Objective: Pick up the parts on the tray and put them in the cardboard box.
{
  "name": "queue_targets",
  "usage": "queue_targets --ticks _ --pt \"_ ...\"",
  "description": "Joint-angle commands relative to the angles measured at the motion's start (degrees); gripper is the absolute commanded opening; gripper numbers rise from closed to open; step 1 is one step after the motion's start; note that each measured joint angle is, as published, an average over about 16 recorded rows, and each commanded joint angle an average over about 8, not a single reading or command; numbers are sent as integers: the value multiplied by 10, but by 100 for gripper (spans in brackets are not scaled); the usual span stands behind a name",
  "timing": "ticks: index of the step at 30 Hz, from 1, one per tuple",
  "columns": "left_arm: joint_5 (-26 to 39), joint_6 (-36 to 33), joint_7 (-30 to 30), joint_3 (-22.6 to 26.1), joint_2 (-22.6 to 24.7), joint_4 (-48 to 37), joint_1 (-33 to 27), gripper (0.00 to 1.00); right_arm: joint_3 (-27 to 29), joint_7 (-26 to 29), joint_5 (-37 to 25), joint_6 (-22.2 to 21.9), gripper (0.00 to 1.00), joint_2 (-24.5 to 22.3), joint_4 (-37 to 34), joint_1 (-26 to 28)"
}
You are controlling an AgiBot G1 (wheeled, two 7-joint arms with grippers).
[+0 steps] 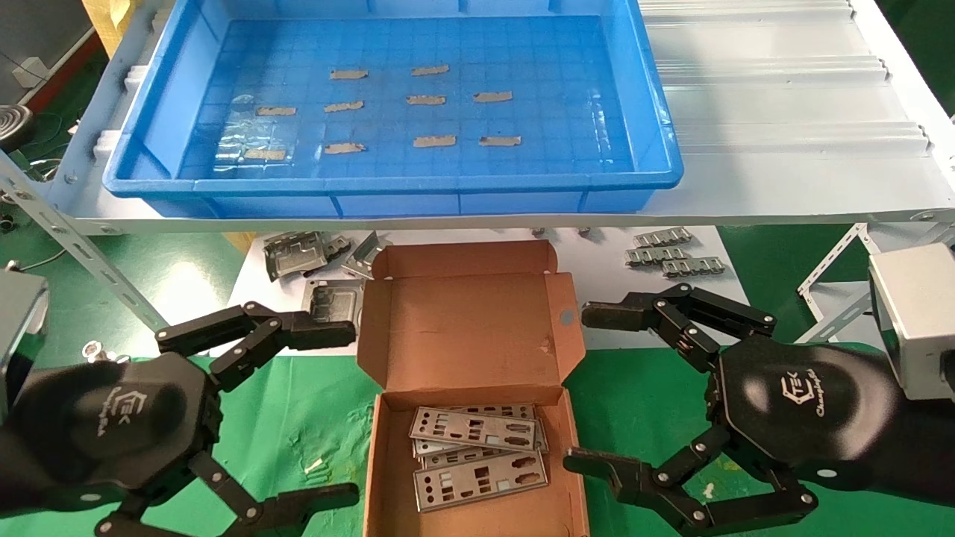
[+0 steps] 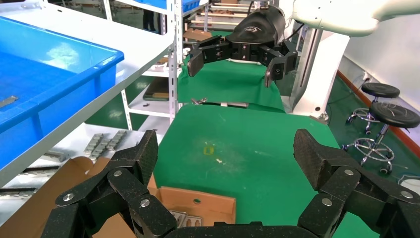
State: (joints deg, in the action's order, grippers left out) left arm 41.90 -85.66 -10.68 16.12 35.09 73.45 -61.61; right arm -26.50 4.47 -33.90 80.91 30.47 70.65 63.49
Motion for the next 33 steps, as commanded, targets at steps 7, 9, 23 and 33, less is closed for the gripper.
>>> queue_targets --ticks 7,9,23,33 --pt "0 0 0 0 0 0 0 100 0 0 0 0 100 0 0 0" --pt "0 0 0 0 0 0 0 100 0 0 0 0 100 0 0 0" --pt "0 0 0 0 0 0 0 100 0 0 0 0 100 0 0 0" --pt "0 0 0 0 0 0 0 100 0 0 0 0 100 0 0 0"
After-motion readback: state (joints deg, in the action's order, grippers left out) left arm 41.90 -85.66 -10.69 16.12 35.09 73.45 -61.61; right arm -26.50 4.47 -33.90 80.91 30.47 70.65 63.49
